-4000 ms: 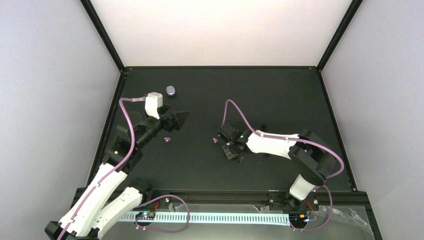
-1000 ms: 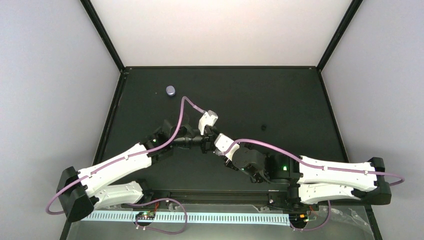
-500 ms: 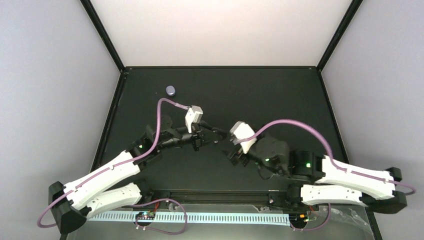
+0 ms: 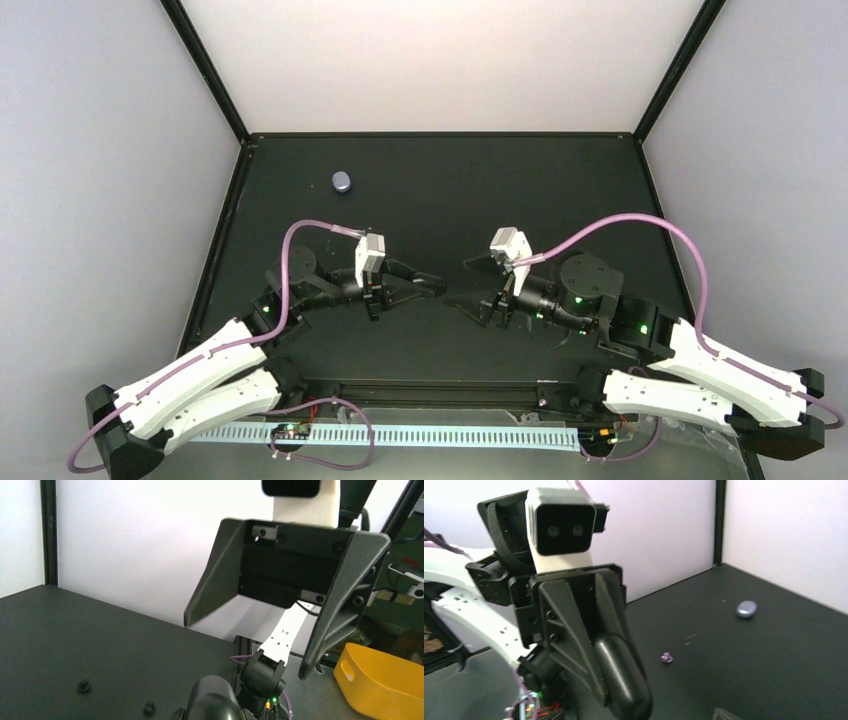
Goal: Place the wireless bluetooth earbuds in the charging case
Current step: Pick up the charging case at the center of the board, then open the charging case.
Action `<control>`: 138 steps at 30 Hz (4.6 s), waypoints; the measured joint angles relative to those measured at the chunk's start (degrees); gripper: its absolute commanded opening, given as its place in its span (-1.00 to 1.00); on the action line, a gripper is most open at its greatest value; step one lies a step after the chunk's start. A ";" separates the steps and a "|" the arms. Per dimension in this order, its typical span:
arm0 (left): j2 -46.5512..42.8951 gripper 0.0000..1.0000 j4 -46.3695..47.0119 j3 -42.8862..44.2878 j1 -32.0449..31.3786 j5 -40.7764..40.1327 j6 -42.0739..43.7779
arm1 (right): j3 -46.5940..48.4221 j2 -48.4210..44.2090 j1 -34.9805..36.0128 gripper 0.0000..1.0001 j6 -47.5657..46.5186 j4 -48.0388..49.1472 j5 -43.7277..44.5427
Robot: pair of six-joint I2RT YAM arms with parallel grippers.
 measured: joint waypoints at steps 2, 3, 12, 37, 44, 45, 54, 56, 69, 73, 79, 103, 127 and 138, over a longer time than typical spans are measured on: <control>0.04 -0.97 0.90 0.00 0.00 0.83 0.00 | -1.01 -0.02 0.00 0.47 0.26 0.50 -1.97; 0.07 -0.97 1.51 0.00 0.00 1.16 -0.15 | -1.42 -0.15 0.00 0.47 0.28 0.66 -2.80; 4.00 -0.97 5.20 0.76 0.00 2.32 -4.94 | -2.34 -0.90 0.00 0.63 -4.79 -1.07 -3.48; 13.03 -0.97 -3.54 8.81 0.00 -1.86 -18.03 | -4.81 4.02 0.83 0.16 -22.49 1.97 8.81; 13.60 -0.97 -3.54 8.83 0.00 -1.68 -19.30 | -4.83 5.33 1.46 -0.03 -23.28 2.38 9.31; 13.77 -0.97 -3.54 8.83 0.00 -1.66 -19.43 | -4.83 5.33 1.46 -0.06 -23.34 2.78 9.38; 14.21 -0.50 -3.48 8.87 0.11 -1.60 -20.59 | -4.83 5.31 1.75 -0.39 -23.93 3.43 9.46; 14.21 -0.21 -3.48 8.87 0.15 -1.51 -20.74 | -4.83 5.31 1.75 -0.42 -24.11 3.45 9.40; 14.51 -0.36 -3.43 8.92 0.26 -1.44 -22.86 | -5.05 4.96 1.77 -0.44 -24.26 4.09 10.73; 14.51 -0.60 -3.48 8.92 0.28 -1.46 -22.86 | -5.25 4.96 1.77 -0.44 -24.44 4.13 11.21; 14.51 -0.97 -3.32 8.94 0.37 -1.27 -22.75 | -5.31 4.66 1.84 -0.32 -24.41 4.37 11.34; -0.79 -0.97 1.31 3.72 0.37 2.69 -2.29 | 2.97 -3.43 1.77 0.75 -7.69 2.05 3.19; -1.86 -0.97 3.48 2.84 0.37 8.02 -0.48 | 3.63 4.98 1.77 0.75 -4.13 4.66 -0.13; -2.12 -0.97 3.41 2.58 0.66 7.82 0.13 | 3.93 5.44 1.90 0.73 -3.10 4.48 1.38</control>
